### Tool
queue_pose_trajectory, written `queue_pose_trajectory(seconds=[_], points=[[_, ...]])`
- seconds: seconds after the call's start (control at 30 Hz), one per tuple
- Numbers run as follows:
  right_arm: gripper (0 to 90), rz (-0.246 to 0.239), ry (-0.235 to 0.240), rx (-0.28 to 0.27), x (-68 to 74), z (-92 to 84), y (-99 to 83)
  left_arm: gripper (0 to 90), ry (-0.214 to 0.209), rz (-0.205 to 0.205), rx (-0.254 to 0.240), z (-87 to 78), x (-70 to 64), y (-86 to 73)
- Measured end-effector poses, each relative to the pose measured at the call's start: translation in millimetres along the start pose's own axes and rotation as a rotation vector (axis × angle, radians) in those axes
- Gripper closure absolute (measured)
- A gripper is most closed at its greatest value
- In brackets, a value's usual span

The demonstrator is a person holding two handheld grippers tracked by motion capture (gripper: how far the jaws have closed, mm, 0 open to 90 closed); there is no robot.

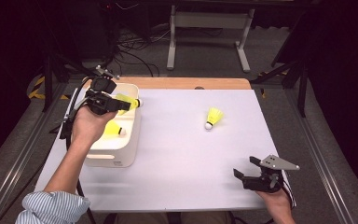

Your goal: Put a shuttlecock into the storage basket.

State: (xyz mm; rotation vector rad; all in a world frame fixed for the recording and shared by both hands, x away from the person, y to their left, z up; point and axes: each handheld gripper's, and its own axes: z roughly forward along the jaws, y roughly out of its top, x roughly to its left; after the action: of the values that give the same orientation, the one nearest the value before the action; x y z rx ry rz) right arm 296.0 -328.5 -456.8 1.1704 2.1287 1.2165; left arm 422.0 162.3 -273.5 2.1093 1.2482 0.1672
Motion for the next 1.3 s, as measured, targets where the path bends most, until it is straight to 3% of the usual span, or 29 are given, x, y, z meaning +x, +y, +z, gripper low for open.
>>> queue_pose_trajectory(seconds=[0.5, 0.73, 1.3], points=[[15.4, -0.002, 0.001, 0.0, -0.1, 0.2, -0.1, 89.1, 0.042, -0.021, 0.011, 1.2, 10.4, -6.2], [15.4, -0.002, 0.002, 0.0, 0.0, 0.3, -0.1, 89.1, 0.052, -0.05, 0.014, 3.1, 18.7, -10.9], [15.4, 0.0, 0.004, 0.005, 0.3, 0.5, -0.2, 89.1, 0.09, -0.078, 0.048, 24.2, 30.4, -17.0]])
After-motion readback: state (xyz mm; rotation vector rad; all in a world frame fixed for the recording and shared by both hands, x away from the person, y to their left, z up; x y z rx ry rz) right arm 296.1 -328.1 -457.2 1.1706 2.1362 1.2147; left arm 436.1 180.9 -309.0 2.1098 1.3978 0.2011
